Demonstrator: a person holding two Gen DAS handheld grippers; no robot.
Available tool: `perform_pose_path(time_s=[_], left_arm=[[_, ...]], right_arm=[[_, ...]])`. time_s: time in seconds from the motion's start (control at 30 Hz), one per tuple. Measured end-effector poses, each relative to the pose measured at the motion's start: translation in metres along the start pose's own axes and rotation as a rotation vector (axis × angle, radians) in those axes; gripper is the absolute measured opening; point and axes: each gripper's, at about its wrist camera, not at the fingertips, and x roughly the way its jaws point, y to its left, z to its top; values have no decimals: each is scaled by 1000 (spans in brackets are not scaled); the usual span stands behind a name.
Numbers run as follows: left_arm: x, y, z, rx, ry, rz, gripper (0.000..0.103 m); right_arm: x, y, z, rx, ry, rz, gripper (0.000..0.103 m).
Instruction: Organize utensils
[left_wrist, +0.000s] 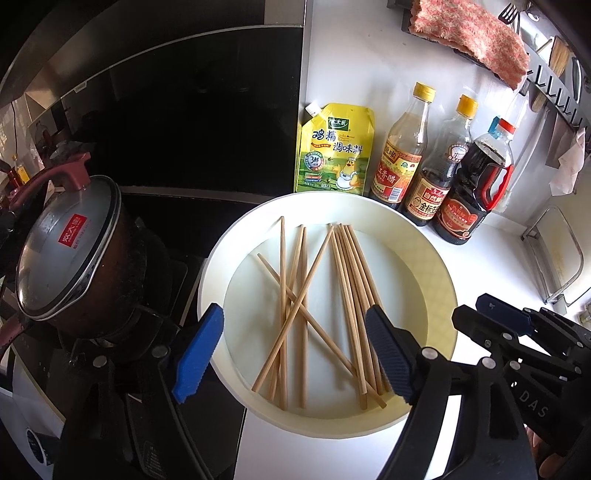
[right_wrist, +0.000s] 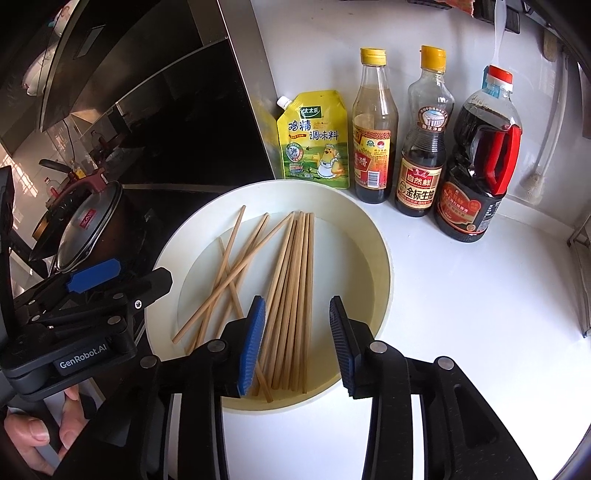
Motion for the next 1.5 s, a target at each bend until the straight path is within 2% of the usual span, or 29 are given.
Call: perform_pose_path(time_s=[0.3,0.47,0.73,1.5], left_arm=[[-1,3,0,-11,1,1,85],[-1,4,0,-14,3,2,88],[-2,5,0,-18,-3,6,95],[3,4,1,-8,23,45,96]], right_arm=[[-2,-1,0,2,-4,-5,39],[-4,-1,-1,4,-7,-8,46],[-3,-2,-1,13,-4,-21,50],[-1,-2,-1,18,-1,-29,50]])
